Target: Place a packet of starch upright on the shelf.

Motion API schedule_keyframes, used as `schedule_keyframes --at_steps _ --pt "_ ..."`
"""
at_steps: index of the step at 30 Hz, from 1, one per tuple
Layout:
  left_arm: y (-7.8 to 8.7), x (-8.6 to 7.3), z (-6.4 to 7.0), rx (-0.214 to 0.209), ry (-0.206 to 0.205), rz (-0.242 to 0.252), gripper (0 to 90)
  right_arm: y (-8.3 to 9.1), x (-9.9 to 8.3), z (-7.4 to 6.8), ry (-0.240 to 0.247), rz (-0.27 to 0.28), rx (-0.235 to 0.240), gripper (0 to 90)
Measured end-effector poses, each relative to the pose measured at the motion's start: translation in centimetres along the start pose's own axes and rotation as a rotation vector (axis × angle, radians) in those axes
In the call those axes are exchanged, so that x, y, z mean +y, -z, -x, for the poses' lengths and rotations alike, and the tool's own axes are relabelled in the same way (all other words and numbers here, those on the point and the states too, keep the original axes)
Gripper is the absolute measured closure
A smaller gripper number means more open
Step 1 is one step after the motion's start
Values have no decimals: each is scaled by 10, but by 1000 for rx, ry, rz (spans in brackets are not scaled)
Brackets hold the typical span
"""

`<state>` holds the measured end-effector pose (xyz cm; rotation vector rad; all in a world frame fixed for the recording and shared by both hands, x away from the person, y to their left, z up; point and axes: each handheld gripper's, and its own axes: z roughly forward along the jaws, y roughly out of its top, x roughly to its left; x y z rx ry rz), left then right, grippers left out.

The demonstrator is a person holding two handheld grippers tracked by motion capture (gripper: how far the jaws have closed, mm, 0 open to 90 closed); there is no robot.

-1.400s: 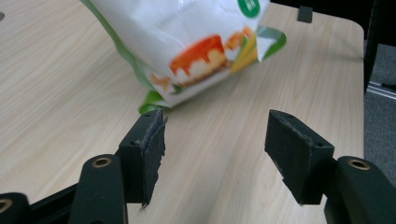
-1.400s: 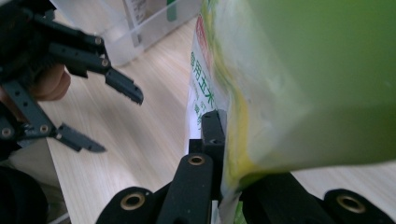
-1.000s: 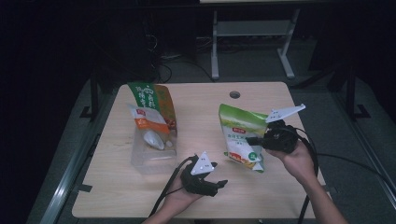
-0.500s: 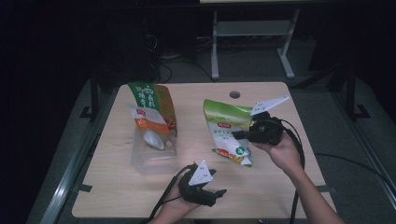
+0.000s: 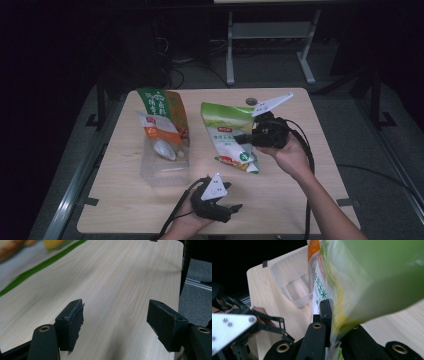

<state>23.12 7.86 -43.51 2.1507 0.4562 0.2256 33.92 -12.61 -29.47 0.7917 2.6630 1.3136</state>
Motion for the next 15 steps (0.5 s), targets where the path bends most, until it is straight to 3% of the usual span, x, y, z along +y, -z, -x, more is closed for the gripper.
schedule_keyframes --at_steps 10,15 --pt "0 -1 5 -10 -5 3 286 -14 26 -11 70 -2 30 900" --pt "0 -1 6 -7 -20 0 278 -22 37 -16 80 2 47 900"
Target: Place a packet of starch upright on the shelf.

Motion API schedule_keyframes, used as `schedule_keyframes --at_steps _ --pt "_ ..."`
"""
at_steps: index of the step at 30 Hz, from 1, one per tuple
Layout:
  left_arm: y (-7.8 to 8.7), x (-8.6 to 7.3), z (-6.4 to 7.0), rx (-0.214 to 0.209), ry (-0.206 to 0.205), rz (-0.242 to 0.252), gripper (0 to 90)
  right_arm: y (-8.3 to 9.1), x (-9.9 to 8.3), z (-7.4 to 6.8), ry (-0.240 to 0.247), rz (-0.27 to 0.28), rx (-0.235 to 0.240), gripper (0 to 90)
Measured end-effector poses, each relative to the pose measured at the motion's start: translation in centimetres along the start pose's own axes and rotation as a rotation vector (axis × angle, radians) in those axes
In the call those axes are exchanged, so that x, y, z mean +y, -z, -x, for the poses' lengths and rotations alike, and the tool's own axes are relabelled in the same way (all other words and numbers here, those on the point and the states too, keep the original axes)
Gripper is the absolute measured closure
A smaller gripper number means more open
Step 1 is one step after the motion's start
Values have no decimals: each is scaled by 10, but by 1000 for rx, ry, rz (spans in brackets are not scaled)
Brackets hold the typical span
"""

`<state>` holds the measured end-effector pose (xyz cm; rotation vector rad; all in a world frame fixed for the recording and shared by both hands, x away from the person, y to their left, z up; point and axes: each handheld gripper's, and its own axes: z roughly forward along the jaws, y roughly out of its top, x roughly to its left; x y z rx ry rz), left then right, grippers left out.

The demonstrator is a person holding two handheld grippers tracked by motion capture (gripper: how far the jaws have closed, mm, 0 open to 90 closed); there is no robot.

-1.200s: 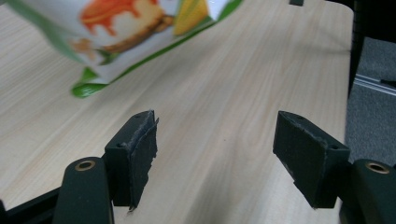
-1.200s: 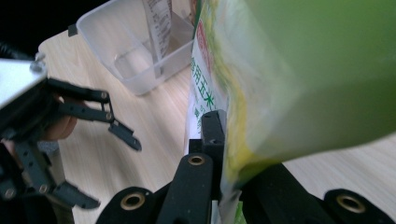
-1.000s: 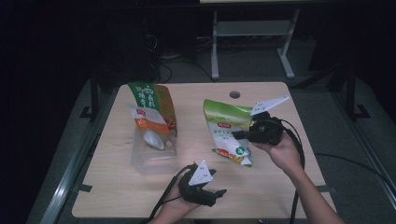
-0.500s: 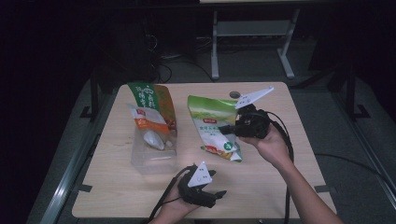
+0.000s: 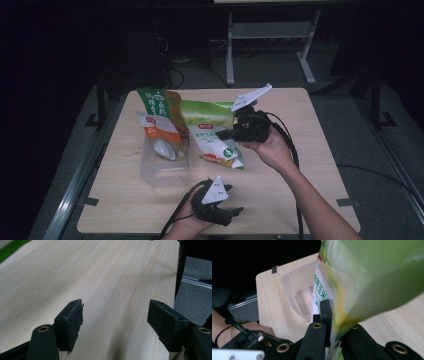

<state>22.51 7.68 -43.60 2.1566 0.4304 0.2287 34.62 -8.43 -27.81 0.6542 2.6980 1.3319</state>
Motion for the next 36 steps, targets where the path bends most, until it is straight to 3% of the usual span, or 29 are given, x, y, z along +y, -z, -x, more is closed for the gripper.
schedule_keyframes --at_steps 10,15,23,27,36 --pt "4 0 3 1 -26 -2 271 -20 20 -14 40 3 47 900" --pt "5 -1 5 1 -5 27 269 -31 30 -20 68 1 69 900" --pt "9 -5 7 -2 7 23 266 -51 46 -27 98 -3 101 900" --pt "12 -6 6 2 -13 10 264 -62 53 -31 98 -1 119 900" --pt "15 -8 6 8 -15 11 259 -89 62 -35 107 -10 144 900"
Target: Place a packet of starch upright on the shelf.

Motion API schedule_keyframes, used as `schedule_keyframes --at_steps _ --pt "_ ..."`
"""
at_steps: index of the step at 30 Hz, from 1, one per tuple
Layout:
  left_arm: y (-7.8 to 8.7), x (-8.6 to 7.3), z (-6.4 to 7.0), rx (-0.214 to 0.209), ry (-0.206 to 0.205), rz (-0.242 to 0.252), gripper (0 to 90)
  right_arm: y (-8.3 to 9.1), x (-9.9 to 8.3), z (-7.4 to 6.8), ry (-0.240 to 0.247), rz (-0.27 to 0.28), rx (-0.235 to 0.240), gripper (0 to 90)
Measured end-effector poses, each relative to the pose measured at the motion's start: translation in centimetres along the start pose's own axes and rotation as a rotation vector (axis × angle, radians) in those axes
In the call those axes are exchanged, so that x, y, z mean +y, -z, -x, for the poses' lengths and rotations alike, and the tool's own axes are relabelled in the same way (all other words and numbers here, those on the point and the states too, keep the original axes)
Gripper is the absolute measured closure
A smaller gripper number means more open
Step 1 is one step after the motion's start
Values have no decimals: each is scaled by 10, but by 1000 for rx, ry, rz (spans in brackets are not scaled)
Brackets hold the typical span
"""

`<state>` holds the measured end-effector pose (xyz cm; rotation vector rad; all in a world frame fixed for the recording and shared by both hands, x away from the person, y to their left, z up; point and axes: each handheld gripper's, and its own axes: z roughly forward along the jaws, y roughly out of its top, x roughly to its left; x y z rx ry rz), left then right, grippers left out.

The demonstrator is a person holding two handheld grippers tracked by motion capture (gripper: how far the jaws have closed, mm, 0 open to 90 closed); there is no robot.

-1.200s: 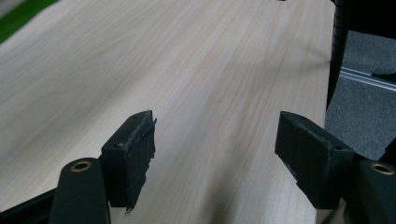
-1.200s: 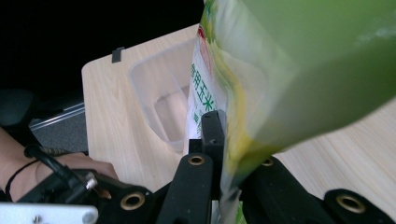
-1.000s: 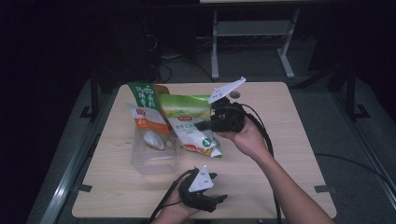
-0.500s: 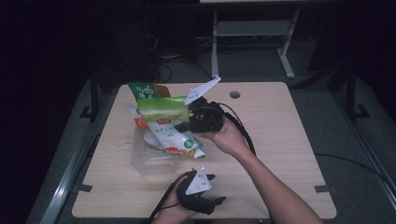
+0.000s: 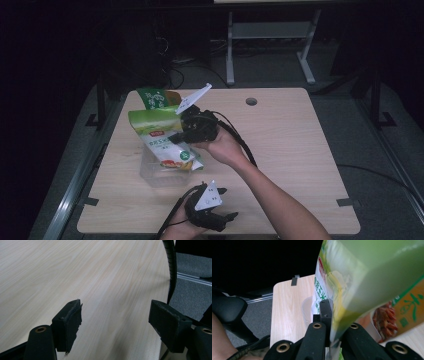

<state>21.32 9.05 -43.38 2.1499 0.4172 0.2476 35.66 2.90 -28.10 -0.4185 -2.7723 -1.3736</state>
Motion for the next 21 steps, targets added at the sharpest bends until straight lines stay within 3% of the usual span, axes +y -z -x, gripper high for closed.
schedule_keyframes --at_steps 3,10,12,21 --pt "0 0 0 1 -17 -6 258 -9 4 -2 7 -3 7 900" --pt "1 0 1 -2 -5 1 255 -33 11 -1 18 -16 27 900" --pt "0 -1 2 -8 5 -1 255 -41 12 0 19 -20 34 900" --pt "-1 -1 4 -7 -21 -13 255 -67 8 3 1 -34 65 900"
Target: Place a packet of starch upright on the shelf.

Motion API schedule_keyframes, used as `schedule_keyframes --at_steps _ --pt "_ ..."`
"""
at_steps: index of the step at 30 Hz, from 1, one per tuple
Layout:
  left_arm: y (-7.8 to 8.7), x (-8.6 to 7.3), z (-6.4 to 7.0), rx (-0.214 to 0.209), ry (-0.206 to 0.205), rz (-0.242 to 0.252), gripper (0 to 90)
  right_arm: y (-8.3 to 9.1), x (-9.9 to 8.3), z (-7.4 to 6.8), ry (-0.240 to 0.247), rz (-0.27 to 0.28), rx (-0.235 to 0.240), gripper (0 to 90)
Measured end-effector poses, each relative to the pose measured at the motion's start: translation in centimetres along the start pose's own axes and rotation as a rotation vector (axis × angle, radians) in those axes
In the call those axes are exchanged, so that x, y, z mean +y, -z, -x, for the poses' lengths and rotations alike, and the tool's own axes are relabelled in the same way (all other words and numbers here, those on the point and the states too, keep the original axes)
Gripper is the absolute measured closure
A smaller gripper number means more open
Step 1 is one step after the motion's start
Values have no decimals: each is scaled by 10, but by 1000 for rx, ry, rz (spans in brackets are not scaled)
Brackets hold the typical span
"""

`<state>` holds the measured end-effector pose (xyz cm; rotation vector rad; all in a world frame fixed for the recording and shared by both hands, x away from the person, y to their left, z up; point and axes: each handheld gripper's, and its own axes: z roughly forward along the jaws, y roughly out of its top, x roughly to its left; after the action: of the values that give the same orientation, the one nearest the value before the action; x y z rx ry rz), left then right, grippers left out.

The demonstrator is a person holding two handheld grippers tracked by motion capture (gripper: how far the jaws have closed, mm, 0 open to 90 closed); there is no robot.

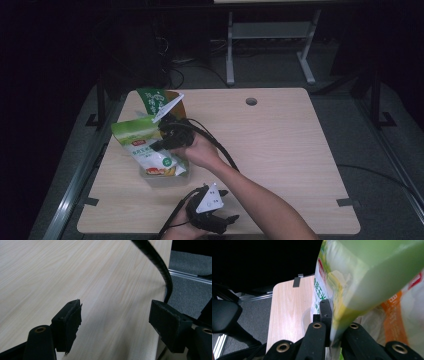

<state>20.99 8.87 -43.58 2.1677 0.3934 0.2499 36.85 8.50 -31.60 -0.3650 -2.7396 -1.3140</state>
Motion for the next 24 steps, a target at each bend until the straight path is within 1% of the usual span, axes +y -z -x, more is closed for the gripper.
schedule_keyframes --at_steps 1,4,6,8,10,11,12,13,15,17,19,21,22,23,24 --pt "0 0 0 -1 1 0 255 -1 -1 0 -5 5 5 900" --pt "-1 0 1 -7 9 7 255 -4 -4 0 -3 2 -1 900" --pt "-1 0 2 -6 2 6 255 -7 -9 0 -10 3 -5 900" --pt "-1 0 3 -10 9 9 255 -10 -15 1 -23 3 -9 900" --pt "-1 0 4 -10 14 9 256 -14 -21 1 -25 -7 -12 899" --pt "-1 0 4 -11 15 9 255 -16 -24 0 -28 -22 -15 896" --pt "-2 0 5 -12 15 9 256 -18 -26 0 -15 -37 -24 890" --pt "-2 0 5 -12 15 9 256 -19 -28 -1 -14 -46 -36 877" --pt "-2 0 4 -12 10 7 256 -18 -31 0 -17 -46 -32 848" --pt "-2 0 5 -13 9 5 255 -12 -30 1 -21 -33 -34 819" --pt "-3 0 5 -13 6 4 255 -7 -27 -1 7 -54 -64 806" --pt "-3 0 5 -11 -1 6 255 -3 -26 -3 30 -71 -68 851" --pt "-3 0 5 -11 -2 5 256 -3 -26 -5 41 -84 -81 855" --pt "-3 0 5 -11 -3 3 256 -3 -26 -6 36 -96 -84 864" --pt "-3 0 6 -11 -3 2 256 -3 -27 -6 44 -99 -78 871"
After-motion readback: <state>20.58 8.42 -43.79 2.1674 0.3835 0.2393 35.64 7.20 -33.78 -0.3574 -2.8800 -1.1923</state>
